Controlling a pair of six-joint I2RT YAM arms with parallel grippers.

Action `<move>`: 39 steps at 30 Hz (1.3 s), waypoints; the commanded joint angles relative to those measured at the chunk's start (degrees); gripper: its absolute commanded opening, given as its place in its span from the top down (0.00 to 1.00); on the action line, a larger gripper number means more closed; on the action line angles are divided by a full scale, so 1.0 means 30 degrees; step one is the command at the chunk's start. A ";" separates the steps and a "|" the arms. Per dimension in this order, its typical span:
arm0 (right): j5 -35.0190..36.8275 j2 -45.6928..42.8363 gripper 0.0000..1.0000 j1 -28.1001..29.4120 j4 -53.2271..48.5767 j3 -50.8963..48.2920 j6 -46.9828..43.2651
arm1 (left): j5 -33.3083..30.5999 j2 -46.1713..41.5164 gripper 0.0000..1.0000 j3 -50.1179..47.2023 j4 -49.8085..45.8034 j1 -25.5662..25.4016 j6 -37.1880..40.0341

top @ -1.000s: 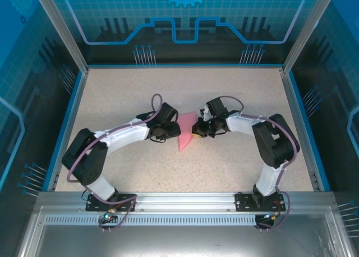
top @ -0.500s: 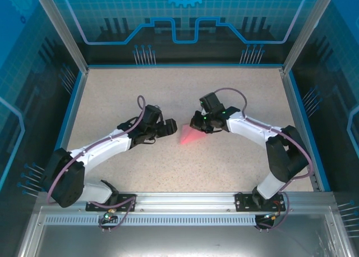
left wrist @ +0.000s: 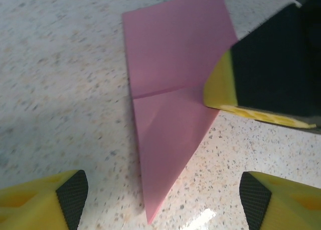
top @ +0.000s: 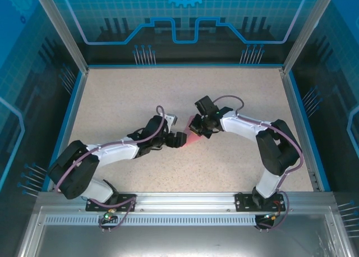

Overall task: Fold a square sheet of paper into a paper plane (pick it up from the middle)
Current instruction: Fourth fold the wing at the center of the table.

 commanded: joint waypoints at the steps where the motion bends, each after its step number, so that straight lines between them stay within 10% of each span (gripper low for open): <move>1: -0.0594 0.0062 1.00 -0.0431 -0.0687 -0.0307 0.1436 | 0.0087 0.0882 0.18 -0.1060 0.3830 -0.0445 0.2948; 12: -0.3166 0.0874 1.00 -0.1071 -0.0748 0.0196 0.2197 | 0.1958 0.3942 0.23 -0.1740 0.9588 -0.0720 0.6466; 24: -0.4161 0.1088 0.99 -0.1389 -0.1290 0.0423 0.2080 | 0.1859 0.4884 0.54 -0.1194 0.9283 -0.0703 0.7599; 39: -0.4711 0.1453 0.69 -0.1822 -0.1922 0.1100 0.0827 | 0.1991 0.5262 0.79 -0.1103 0.8822 -0.0690 0.7291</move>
